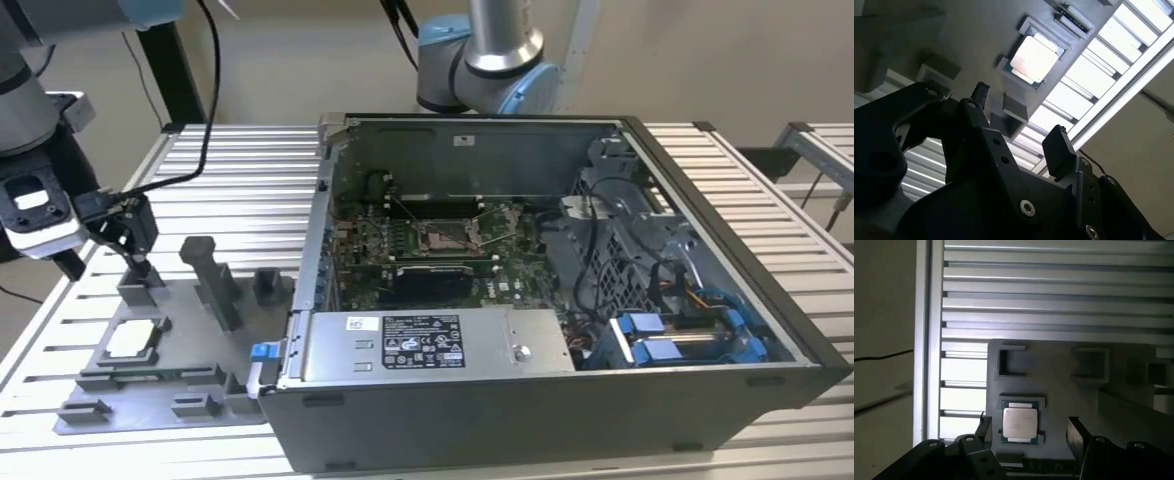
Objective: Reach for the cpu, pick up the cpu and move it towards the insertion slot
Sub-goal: 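Pick up the cpu and move it towards the insertion slot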
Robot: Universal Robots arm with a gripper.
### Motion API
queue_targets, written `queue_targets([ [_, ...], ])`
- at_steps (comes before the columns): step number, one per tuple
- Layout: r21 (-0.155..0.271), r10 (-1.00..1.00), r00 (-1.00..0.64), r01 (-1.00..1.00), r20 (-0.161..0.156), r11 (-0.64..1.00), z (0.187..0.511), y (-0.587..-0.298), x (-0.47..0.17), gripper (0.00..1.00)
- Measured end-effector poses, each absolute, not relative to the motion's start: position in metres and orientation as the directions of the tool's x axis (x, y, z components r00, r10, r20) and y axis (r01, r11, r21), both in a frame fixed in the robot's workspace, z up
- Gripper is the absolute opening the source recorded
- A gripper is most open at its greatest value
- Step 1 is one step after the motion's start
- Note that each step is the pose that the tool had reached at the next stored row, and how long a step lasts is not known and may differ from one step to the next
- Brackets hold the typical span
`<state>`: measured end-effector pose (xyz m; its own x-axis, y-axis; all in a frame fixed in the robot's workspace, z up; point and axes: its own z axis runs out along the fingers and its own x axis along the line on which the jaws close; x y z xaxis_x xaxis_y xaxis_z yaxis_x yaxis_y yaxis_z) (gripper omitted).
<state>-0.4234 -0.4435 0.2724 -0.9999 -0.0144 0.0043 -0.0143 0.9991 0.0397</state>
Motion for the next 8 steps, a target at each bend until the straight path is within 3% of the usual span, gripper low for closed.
queue_targets([
  [8,0.04,-0.014,-1.0,-0.014,0.004,0.999,0.257,-0.454,-0.423,1.0],
])
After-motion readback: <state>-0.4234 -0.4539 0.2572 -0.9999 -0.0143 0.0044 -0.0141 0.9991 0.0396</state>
